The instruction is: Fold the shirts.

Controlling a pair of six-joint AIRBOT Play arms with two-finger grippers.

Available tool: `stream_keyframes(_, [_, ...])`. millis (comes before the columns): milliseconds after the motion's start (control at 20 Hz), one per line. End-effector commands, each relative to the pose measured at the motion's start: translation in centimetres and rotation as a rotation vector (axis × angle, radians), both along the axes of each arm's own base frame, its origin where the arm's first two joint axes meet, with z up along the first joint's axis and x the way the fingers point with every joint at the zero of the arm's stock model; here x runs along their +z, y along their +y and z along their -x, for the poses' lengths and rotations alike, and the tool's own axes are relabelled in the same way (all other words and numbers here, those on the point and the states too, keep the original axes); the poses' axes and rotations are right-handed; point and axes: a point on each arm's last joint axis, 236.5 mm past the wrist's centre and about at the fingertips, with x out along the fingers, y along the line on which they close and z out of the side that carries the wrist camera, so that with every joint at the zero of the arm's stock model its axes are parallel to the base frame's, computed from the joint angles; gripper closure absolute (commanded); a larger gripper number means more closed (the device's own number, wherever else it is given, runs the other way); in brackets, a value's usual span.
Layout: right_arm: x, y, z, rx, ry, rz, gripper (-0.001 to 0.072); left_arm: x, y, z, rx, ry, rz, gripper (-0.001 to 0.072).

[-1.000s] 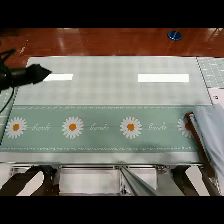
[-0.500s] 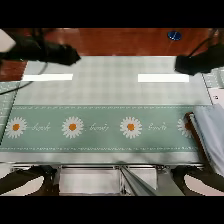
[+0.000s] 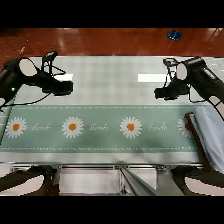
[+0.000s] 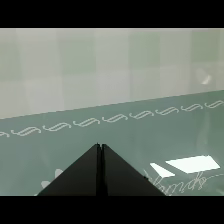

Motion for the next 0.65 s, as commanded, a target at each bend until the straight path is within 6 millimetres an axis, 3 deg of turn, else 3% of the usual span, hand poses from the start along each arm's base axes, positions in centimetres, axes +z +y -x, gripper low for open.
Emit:
stream_keyframes(0, [-0.31,-0.19,0.25,-0.002,0.009,0.017,0.0688,-0.77,0.32,0.54,-0.01,0.03,-0.008,0.0685])
stream_keyframes(600, [-0.32,-0.2,0.26,-0.002,0.009,0.018,0.0688,-0.78,0.32,0.54,-0.011,0.03,-0.008,0.0685])
